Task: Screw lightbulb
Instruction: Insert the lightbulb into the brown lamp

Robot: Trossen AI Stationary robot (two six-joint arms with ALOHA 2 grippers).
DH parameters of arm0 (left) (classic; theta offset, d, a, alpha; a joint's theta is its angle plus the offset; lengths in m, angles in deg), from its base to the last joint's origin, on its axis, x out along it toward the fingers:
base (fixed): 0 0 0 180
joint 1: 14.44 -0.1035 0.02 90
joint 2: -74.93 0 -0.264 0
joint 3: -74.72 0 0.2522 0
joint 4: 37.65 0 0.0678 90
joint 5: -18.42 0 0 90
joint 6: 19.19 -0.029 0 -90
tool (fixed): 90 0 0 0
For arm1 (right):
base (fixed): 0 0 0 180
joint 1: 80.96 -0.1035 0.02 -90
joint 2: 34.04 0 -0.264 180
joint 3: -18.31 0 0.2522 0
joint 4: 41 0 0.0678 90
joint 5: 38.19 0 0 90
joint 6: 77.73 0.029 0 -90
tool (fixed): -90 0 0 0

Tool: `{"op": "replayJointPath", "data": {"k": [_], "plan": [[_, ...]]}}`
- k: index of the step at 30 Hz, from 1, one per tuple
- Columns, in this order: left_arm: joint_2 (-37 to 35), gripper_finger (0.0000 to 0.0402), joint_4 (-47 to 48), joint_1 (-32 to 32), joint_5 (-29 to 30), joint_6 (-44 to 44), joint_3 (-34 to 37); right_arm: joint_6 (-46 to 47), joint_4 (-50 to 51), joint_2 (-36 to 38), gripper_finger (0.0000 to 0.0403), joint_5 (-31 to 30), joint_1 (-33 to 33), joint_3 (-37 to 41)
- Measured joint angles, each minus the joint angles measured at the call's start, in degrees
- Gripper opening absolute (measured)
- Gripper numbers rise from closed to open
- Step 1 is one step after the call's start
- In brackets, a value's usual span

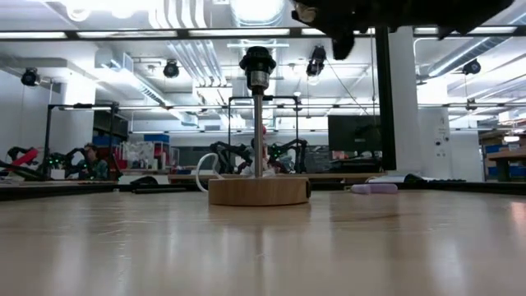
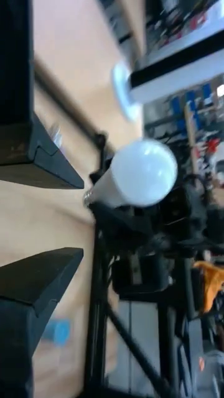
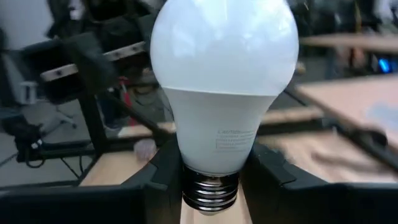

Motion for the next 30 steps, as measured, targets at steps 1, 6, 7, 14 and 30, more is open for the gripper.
{"op": "replayJointPath", "data": {"k": [1,6,7,14,30], "plan": [[-1.1,0.0155,0.0,-1.1,-0.1,-1.7,0.0,-0.8,-2.1,-0.5,0.0109,2.7,1.7,-0.5],[-5.5,0.0155,-0.6,-7.3,-10.4,-6.0,0.0,-3.0,-10.7,-5.2,0.0109,14.6,8.3,-1.9],[-5.7,0.0155,-0.6,-8.6,-12.8,-6.1,0.0,-3.1,-11.9,-6.4,0.0109,16.3,9.3,-2.1],[-6.4,0.0155,-5.0,-12.9,-16.4,-10.0,0.0,-4.7,-23.1,-15.1,0.0109,21.1,11.8,-3.7],[-8.7,0.0155,2.5,-19.0,-16.5,-16.6,0.0,-4.0,-26.0,-24.8,0.0109,23.5,14.3,-9.4]]}}
